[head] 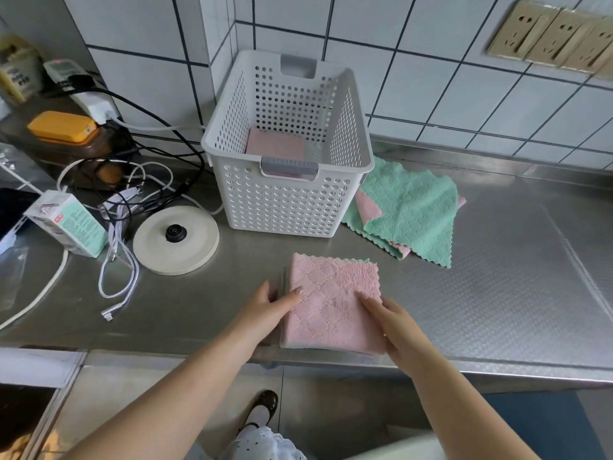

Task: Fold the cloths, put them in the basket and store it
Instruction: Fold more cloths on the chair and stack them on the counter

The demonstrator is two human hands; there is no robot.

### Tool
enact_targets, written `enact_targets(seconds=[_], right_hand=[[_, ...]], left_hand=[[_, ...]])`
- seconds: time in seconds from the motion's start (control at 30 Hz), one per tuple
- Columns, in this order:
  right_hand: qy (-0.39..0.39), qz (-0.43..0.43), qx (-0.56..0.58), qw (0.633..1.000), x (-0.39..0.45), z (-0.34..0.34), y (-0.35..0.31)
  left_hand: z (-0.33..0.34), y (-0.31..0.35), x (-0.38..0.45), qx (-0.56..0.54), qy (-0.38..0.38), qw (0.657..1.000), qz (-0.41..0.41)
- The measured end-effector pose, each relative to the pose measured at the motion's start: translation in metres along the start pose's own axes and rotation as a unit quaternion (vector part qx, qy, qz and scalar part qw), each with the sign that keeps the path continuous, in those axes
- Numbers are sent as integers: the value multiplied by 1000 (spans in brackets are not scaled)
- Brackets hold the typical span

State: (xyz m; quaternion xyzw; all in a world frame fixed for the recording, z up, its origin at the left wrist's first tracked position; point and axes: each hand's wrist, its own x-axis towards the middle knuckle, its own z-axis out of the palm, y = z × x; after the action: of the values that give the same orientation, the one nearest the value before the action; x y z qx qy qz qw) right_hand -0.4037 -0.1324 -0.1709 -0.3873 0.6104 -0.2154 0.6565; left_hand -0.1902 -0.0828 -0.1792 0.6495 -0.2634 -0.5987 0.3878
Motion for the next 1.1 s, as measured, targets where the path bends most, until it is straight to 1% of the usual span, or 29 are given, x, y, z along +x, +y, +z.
enact_targets(seconds=[0.07, 0.1, 0.3, 0.37, 0.5, 0.57, 0.63, 0.73, 0.9, 1.0, 1.1], right_hand=[[-5, 27, 33, 999, -1, 2, -3], [-5, 38, 42, 998, -2, 4, -6], [-41, 57, 97, 993, -22, 12, -14], [-61, 53, 116, 990, -33, 13, -13], [-126, 28, 133, 983, -60, 13, -26], [-159, 5, 134, 978, -76, 14, -43], [-174, -16, 133, 976, -90, 17, -64], [-170, -48, 129, 976, -103, 22, -100], [-150, -98, 112, 977, -110, 23, -165], [-146, -135, 62, 978, -102, 25, -222], [-130, -167, 66, 975, -71, 28, -276]], left_hand=[[-1, -3, 2, -75, -17, 997, -23], [-2, -3, 1, -94, -23, 995, -26], [-14, 3, -15, -141, -74, 985, -59], [-18, 6, -25, -141, -88, 985, -48], [-24, 24, -52, -156, -103, 982, 7], [-27, 43, -66, -151, -103, 982, 42], [-31, 64, -76, -142, -92, 983, 67], [-33, 99, -85, -156, -85, 979, 100], [-39, 158, -87, -132, -89, 976, 148], [-51, 207, -71, -139, -81, 969, 186], [-58, 258, -41, -128, -83, 968, 197]])
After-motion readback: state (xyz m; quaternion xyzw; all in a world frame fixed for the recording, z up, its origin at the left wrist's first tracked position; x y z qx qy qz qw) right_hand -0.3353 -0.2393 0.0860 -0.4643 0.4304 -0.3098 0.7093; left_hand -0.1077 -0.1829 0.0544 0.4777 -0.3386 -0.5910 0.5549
